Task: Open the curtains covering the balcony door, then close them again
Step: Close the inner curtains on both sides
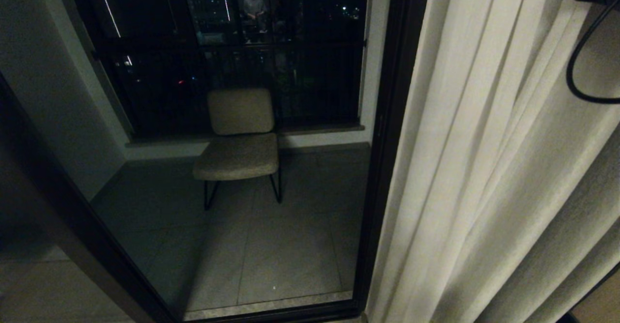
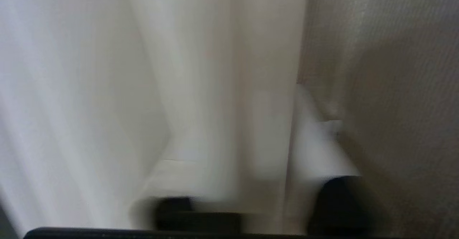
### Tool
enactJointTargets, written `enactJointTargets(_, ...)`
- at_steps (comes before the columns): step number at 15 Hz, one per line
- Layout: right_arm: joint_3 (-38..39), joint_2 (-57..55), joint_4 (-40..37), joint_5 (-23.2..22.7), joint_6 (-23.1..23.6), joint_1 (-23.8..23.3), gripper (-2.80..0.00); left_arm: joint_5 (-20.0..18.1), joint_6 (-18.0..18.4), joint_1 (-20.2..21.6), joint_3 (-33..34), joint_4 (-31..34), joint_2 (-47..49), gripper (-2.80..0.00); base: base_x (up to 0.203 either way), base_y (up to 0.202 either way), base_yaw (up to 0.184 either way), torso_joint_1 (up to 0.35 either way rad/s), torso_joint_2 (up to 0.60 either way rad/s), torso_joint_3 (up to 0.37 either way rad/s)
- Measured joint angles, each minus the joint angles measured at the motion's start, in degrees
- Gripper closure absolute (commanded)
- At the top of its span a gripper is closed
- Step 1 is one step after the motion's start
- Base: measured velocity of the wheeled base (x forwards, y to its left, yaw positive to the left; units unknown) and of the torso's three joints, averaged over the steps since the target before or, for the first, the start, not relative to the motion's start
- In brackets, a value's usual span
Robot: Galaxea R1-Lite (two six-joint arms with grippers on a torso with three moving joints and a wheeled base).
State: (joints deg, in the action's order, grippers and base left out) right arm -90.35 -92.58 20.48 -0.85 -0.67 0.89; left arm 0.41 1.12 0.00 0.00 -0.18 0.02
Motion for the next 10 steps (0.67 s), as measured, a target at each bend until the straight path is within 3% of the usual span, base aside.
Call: enactJointTargets(10,4.2,3.9,0.3,0.4,0.3,7.3,0.00,0.0,0.0,0.0,0.0,0.0,0.0,0.00,0.000,0.000,0.000,0.000,0.00,0.000)
